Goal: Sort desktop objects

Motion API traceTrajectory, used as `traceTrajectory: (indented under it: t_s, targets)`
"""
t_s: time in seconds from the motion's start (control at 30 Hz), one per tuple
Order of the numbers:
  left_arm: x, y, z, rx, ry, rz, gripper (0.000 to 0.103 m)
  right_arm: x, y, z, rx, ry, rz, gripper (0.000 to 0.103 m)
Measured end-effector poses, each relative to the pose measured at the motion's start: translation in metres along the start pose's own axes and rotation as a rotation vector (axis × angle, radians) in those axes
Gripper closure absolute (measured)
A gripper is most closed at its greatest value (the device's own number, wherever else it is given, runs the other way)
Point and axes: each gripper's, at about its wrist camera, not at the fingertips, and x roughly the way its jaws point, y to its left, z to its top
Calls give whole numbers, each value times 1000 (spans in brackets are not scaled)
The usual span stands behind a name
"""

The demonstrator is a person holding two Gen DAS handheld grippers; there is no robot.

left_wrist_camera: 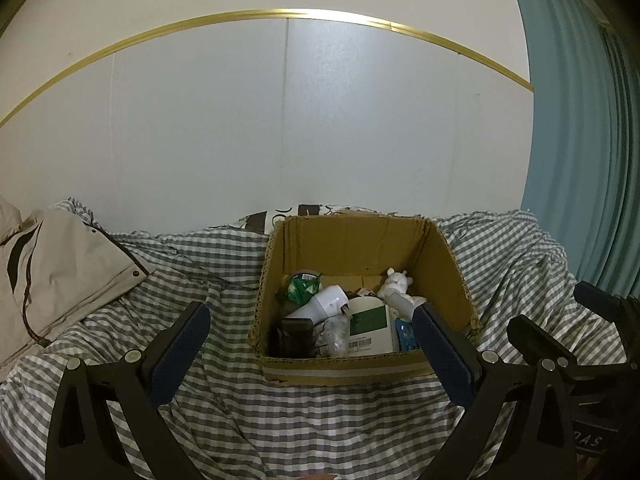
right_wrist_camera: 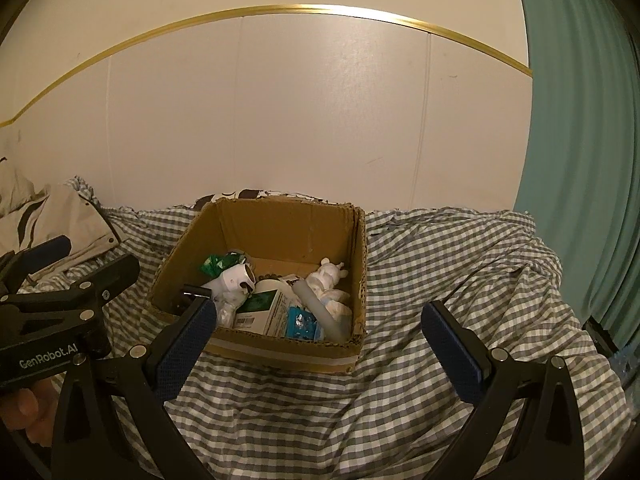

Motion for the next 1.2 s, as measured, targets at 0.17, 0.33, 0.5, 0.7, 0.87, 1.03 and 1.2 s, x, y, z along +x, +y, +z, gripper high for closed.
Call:
traceTrajectory:
  t_s: [0.17,0.33,0.5,0.7,0.87,1.03,1.2]
  targets:
    - [1,1,0,-3,7,8,0,1,-2,0,3,2,-4,0]
    - [1,1,-1,-1,9,12,0,2,-4,-1,8,2,-12,0]
    - [1,1,-1,0,11,13,0,3,-7,-2,14,3,-17,0]
    - [1,1,-1,-1,8,14,0,1,-10,0,18,1,-19,0]
    - [-1,2,0,-1,5,16,0,-1,-12,1,19,-2,-21,0]
    - [-2,3,0,-2,5,18,0,-1,-12,1,21,-4,-23,0]
    - [-2,3,1,-1,6,18,0,-2,-13,1,22,-4,-24,0]
